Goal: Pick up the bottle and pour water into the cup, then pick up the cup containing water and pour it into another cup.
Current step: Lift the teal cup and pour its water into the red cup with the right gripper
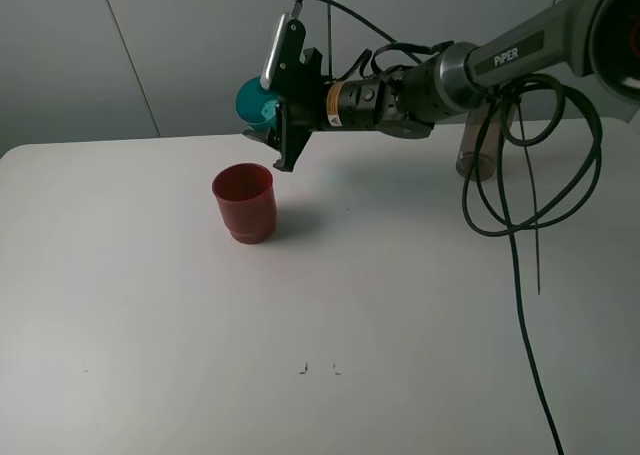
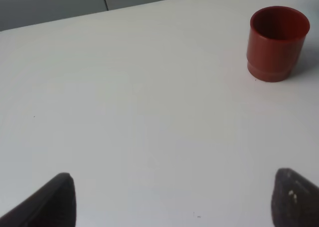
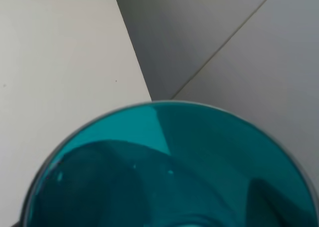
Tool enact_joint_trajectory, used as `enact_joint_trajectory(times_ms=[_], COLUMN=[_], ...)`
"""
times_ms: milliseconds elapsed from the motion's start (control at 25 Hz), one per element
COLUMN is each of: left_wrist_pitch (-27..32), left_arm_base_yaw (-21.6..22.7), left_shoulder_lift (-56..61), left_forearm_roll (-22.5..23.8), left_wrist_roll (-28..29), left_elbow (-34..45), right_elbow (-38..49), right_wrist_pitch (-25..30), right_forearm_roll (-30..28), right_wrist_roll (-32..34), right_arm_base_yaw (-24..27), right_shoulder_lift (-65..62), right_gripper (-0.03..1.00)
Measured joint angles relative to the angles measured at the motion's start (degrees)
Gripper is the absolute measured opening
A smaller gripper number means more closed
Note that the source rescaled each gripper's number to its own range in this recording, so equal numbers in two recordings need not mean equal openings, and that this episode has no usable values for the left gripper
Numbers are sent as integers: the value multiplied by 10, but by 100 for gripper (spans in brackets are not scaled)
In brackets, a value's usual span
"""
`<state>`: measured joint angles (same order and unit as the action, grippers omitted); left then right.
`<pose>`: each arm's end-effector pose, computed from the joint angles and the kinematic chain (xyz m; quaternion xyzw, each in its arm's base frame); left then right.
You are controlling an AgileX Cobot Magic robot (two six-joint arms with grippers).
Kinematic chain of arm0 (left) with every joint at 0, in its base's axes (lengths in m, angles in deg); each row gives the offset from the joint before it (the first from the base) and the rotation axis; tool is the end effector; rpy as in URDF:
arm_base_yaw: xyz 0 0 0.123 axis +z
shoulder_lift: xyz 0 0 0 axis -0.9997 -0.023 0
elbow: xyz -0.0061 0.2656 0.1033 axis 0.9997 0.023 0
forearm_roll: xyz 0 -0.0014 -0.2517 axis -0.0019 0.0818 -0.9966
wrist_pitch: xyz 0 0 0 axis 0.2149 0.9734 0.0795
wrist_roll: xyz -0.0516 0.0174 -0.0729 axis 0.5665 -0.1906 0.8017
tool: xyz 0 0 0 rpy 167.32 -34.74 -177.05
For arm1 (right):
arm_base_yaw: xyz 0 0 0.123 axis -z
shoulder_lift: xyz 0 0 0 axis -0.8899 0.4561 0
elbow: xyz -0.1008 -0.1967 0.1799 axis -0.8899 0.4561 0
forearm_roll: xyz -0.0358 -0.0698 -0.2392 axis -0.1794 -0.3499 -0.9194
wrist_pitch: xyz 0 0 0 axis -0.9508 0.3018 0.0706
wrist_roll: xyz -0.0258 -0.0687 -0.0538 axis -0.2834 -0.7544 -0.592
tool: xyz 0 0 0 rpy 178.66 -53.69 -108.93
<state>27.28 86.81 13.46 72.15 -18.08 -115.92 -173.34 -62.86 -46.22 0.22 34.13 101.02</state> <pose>-0.0087 -0.0055 0.2799 0.0772 0.8529 -0.0076 0.5164 0.4179 0.2750 0.1279 -0.5996 0.5539 0.0954 0.5697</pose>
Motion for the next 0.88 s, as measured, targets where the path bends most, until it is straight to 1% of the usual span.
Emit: enact_joint_trajectory(times_ms=[360,640,880], left_wrist_pitch=[0,0,0], left_arm_base_yaw=[0,0,0], left_shoulder_lift=[0,0,0], left_forearm_roll=[0,0,0], left_wrist_roll=[0,0,0], left_elbow=[0,0,0], right_elbow=[0,0,0], right_wrist_pitch=[-1,-1,-2], right_forearm_roll=[-13,-13,-9], right_wrist_roll=[-86,-199,-267], right_arm_base_yaw=[-15,-19,-19], right_shoulder_lift=[0,0,0], right_gripper=[7,7,7])
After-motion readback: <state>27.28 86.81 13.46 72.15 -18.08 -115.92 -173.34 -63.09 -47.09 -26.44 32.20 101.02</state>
